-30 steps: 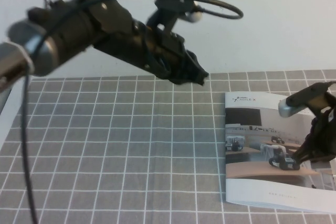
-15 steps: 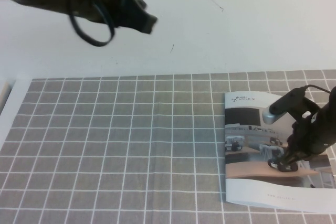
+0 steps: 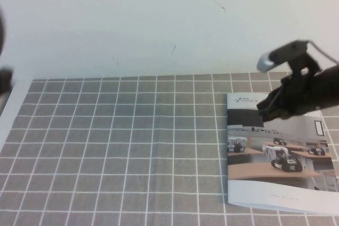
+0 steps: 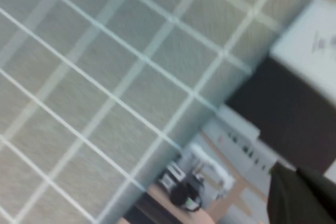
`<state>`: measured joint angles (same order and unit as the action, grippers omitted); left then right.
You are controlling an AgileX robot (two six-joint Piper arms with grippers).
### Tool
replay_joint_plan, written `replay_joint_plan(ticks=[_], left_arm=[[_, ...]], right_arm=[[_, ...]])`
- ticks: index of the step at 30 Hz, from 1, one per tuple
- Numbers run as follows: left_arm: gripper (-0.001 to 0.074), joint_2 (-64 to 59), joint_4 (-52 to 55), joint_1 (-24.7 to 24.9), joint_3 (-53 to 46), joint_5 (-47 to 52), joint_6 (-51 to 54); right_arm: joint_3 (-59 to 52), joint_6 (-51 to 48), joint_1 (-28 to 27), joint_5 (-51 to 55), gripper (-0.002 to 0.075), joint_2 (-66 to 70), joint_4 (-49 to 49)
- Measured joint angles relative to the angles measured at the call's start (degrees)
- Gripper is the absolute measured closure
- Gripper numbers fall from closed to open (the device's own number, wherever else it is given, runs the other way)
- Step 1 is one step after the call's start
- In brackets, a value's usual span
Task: Close book
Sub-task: 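Close the open booklet and leave it lying on the table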
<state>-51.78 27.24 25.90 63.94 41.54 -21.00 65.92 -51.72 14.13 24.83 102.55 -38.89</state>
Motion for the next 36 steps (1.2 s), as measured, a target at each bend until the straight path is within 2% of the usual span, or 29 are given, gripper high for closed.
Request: replay_joint_plan(ticks=[9,17,25,36], left_arm=[[0.0737,25.44,-0.76,0.0,-20.4,0.56,-1.06],[0.0737,40.76,2.32,0.0,-30.65,-3.82,-0.96],[0.0737,43.58,3.03,0.0,-32.62,-4.73,-1.44],[0.0737,43.58,3.14,0.0,-33.26,-4.14,-1.58]], right_arm=[[-3.49,-2.66,0.0,4.59,0.0729,-22.6,2.05],[-19.68,-2.52,0.0,5.0,0.0729,-47.44,3.84],[-33.25,0.74,0.0,0.54,0.0729,-67.46,4.17],[-42.42,0.97,0.0,15.22,0.0729,-75.13,6.91]])
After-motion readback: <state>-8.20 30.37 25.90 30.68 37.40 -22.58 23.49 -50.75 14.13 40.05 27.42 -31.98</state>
